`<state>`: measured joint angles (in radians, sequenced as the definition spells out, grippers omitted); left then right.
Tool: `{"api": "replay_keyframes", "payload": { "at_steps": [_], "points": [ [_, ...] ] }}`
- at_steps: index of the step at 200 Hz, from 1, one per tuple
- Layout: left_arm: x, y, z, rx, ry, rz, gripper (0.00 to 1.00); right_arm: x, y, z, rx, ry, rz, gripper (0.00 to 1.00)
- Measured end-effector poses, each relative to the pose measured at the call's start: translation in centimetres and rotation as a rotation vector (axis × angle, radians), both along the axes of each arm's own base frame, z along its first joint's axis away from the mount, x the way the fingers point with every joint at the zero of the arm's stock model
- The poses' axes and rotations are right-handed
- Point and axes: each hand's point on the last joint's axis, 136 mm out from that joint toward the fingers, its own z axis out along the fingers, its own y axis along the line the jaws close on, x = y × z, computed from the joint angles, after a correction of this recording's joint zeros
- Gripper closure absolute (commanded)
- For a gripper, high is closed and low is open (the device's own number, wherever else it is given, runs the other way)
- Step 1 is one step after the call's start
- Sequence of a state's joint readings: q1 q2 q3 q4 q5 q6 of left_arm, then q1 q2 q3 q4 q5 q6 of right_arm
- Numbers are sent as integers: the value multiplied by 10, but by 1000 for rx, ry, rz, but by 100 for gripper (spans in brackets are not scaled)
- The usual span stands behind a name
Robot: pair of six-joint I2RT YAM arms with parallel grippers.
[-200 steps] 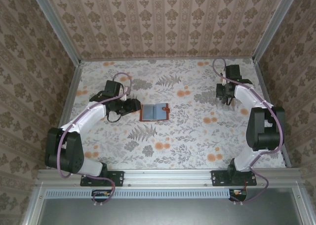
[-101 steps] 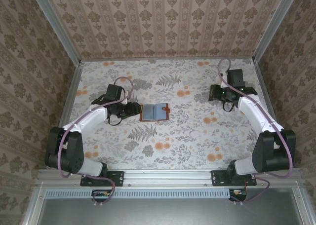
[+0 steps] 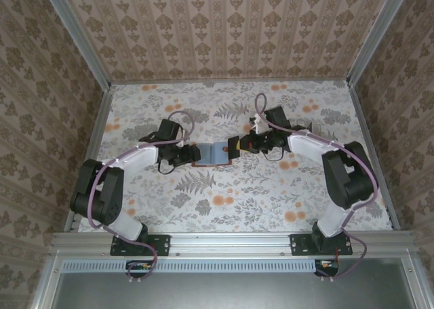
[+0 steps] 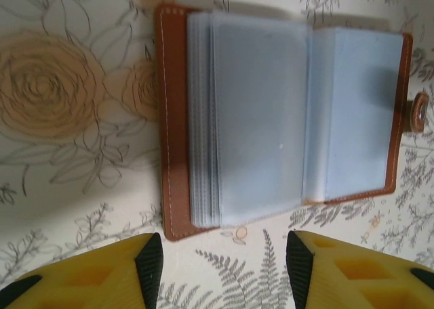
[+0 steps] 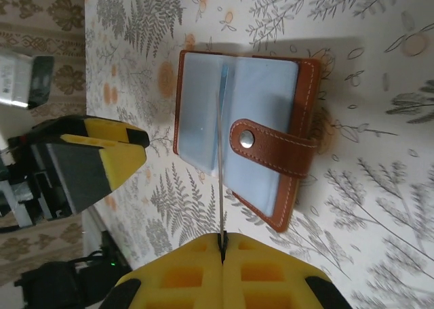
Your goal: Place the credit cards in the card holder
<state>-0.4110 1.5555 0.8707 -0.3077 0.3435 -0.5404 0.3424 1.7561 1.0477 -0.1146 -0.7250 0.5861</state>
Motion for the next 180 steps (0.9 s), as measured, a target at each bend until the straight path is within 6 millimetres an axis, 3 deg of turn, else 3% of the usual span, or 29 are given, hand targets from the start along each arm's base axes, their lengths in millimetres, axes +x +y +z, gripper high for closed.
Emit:
{"api": "replay_keyframes", "payload": {
  "at_steps": [23,75,121,180],
  "points": [
    [6,-2,-2,-4,-10,7,47,9,18,-9,26,48,15,95],
    [15,-6,-19,7,28,12,47,28,49,-2,71,49,59,96],
    [23,-8,-13,9,12,16,51,30,51,-27,57,106,62,96],
    [17,-4,-30,45,70,20,58,26,53,-46,61,170,66,97]
  ]
}}
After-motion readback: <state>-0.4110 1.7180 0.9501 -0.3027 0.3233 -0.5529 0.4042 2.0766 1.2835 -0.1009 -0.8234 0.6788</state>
